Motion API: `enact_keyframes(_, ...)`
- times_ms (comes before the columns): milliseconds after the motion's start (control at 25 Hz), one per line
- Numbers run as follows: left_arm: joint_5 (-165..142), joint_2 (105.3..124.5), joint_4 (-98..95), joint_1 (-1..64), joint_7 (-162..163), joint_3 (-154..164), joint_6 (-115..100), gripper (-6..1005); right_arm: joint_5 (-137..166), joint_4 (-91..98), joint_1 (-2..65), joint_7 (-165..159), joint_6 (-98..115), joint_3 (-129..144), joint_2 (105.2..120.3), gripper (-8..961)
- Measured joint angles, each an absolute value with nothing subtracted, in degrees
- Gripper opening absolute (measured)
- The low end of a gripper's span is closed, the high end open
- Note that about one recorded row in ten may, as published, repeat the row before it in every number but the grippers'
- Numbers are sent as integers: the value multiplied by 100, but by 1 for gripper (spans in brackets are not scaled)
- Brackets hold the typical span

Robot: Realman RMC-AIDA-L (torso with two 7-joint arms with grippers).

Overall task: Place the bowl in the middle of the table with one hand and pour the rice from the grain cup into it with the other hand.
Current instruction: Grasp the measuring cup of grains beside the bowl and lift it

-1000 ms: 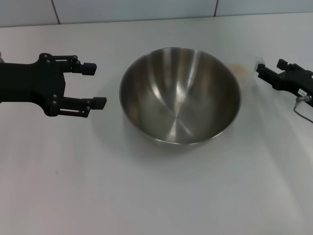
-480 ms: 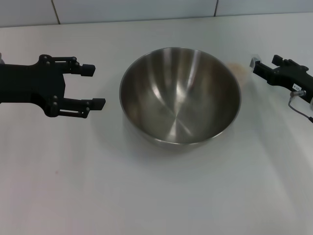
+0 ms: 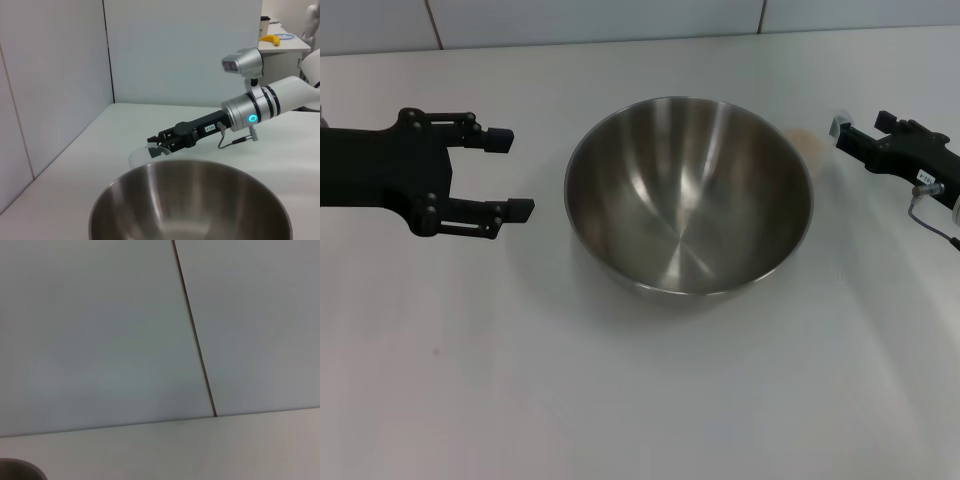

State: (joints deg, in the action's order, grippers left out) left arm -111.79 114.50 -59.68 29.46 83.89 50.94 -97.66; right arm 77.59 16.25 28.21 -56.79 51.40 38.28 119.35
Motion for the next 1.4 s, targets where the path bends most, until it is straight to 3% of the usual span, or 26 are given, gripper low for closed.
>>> enact_keyframes(200,-11180,11440,-5968,2980,8442,5118,-9814,800,7782,1607,2866,-5568,5049,3958,11945,738)
enact_keyframes(400,-11180,11456,-5971,2988,8461,5095,-9821,800,7782,1607,2883,-5486,5017,3966,11950,631)
enact_keyframes(840,-11145,11487,-5977,2943,8448,5080,-9790,800,7775,1631,2878,-5472,5042,3971,11936,178)
enact_keyframes(1160,-11140,11488,-5965,2923,8448,5040,-9789,800,7769,1635,2867,-5404,5048,3971,11935,34)
enact_keyframes(1400,-11140,11496,-5954,2907,8420,4994,-9790,801,7622,1611,2833,-4832,5278,3903,11957,14)
